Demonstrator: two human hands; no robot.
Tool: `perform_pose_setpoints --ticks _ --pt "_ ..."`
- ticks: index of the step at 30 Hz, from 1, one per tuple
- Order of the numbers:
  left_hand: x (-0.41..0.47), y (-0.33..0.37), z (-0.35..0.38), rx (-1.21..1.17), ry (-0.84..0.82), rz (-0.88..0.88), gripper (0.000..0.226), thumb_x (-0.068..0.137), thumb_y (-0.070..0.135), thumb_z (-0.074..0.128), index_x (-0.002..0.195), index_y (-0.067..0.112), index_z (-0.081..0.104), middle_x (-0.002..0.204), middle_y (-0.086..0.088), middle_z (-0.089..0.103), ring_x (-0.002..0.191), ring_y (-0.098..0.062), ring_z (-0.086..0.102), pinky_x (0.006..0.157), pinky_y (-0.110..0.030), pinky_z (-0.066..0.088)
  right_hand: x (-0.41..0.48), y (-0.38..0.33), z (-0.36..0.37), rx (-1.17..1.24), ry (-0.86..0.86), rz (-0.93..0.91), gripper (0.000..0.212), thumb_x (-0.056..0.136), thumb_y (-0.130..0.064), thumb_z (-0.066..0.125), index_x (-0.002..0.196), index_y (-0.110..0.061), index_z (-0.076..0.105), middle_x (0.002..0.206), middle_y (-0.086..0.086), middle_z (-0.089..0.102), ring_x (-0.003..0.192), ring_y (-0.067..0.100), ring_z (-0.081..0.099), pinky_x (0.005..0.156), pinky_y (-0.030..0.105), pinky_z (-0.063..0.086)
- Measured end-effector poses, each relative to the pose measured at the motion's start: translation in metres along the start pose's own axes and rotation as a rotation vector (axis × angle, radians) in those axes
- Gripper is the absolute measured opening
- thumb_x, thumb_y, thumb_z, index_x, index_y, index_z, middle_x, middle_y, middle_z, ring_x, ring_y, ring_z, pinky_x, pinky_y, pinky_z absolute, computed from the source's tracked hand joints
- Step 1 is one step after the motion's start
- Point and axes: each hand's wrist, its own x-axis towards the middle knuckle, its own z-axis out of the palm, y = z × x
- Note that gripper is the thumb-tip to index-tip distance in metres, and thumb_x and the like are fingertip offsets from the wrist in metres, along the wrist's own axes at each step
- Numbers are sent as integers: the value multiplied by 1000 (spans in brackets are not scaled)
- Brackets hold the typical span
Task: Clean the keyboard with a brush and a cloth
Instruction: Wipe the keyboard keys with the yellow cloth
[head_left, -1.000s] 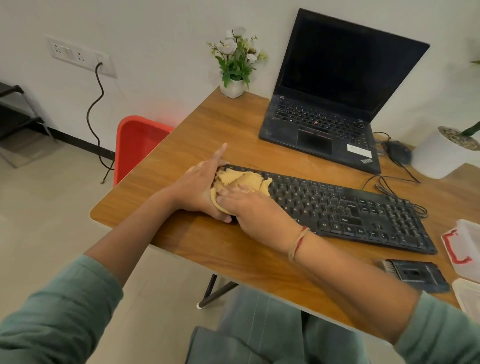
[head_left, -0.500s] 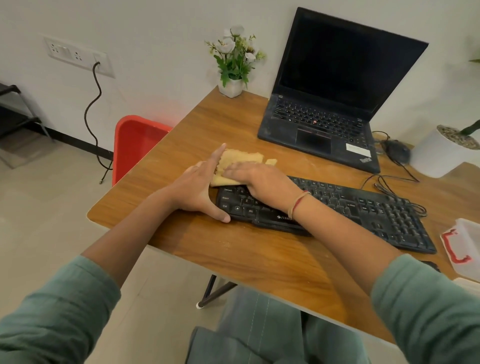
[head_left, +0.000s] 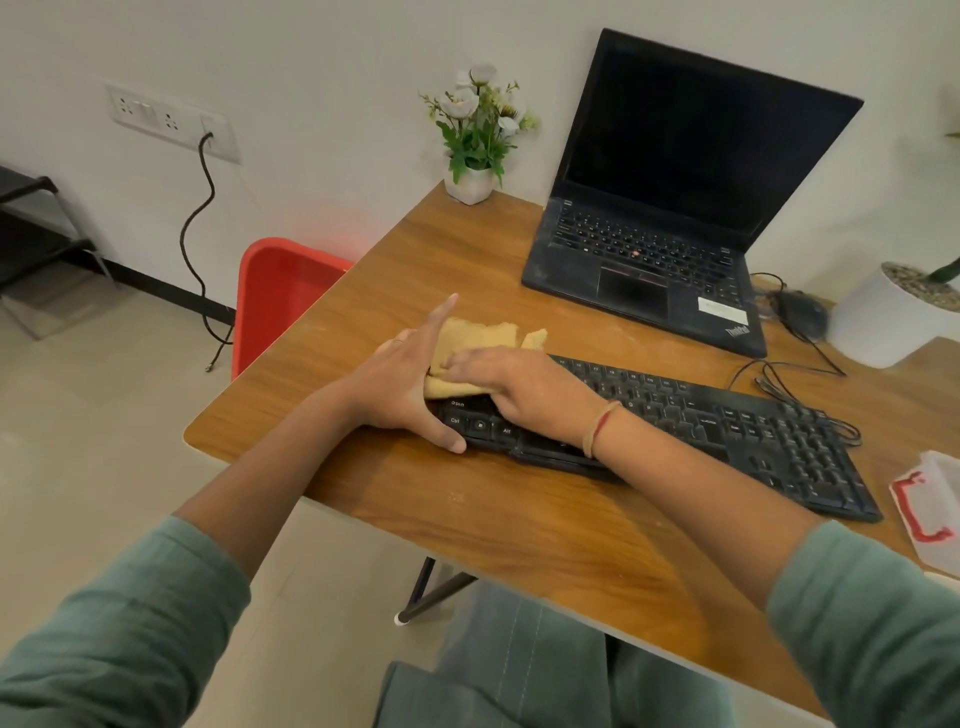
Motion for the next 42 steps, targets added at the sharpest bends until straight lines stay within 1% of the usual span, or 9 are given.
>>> perform_pose_setpoints --ticks 3,9,14,21,25,30,35,40,42 --pt "0 -1 0 16 10 21 156 33 88 68 148 37 -24 162 -1 4 145 -27 16 115 -40 16 -7 0 -1 15 -36 -38 52 81 10 49 125 -13 62 130 6 61 121 23 55 94 35 48" --pt "-1 4 -1 -4 11 -14 153 36 76 76 149 37 -21 161 -3 10 145 -27 17 117 -43 15 17 12 -9 -85 37 79 46 87 7 48 126 -14 62 136 4 56 126 22 52 100 41 45" --pt "0 -3 0 -5 14 18 154 35 87 71 148 39 -22 156 0 22 141 -23 24 117 -49 19 -11 -9 2 36 -54 -52 50 80 10 48 123 -10 64 128 6 62 116 23 58 93 31 45" --pt "-1 1 -1 -6 7 -19 153 36 79 75 147 40 -22 162 1 6 145 -27 15 119 -45 15 6 6 -7 -33 4 106 54 87 8 45 133 -17 55 140 2 52 131 17 46 104 24 35" --pt "0 -2 0 6 28 9 155 33 90 68 149 38 -21 154 0 26 140 -22 27 116 -46 21 -24 -11 4 59 -81 -28 54 83 9 45 130 -14 59 137 4 55 128 19 50 104 30 39" --pt "-1 2 0 -10 15 -14 153 33 84 72 148 41 -20 157 1 24 143 -22 22 119 -47 15 -10 15 -9 -42 41 206 57 88 9 44 136 -20 51 144 0 47 133 19 45 110 35 36" --pt "-2 1 -1 -26 9 -18 155 30 90 68 149 39 -18 156 0 26 141 -22 24 115 -37 18 -42 -5 2 -22 -49 55 57 87 10 47 137 -16 49 144 2 46 137 18 38 113 27 23" --pt "-1 3 -1 -14 5 -31 155 28 92 65 149 40 -16 156 1 27 141 -22 24 116 -40 17 -32 6 -6 -88 43 295 59 91 10 41 143 -19 40 150 1 38 140 17 33 117 34 24" --pt "-1 2 0 -5 9 -26 156 27 94 63 149 39 -17 156 1 27 141 -22 25 116 -40 17 -34 -10 -2 -68 14 260 58 92 7 41 144 -18 39 151 1 36 140 16 32 117 32 24"
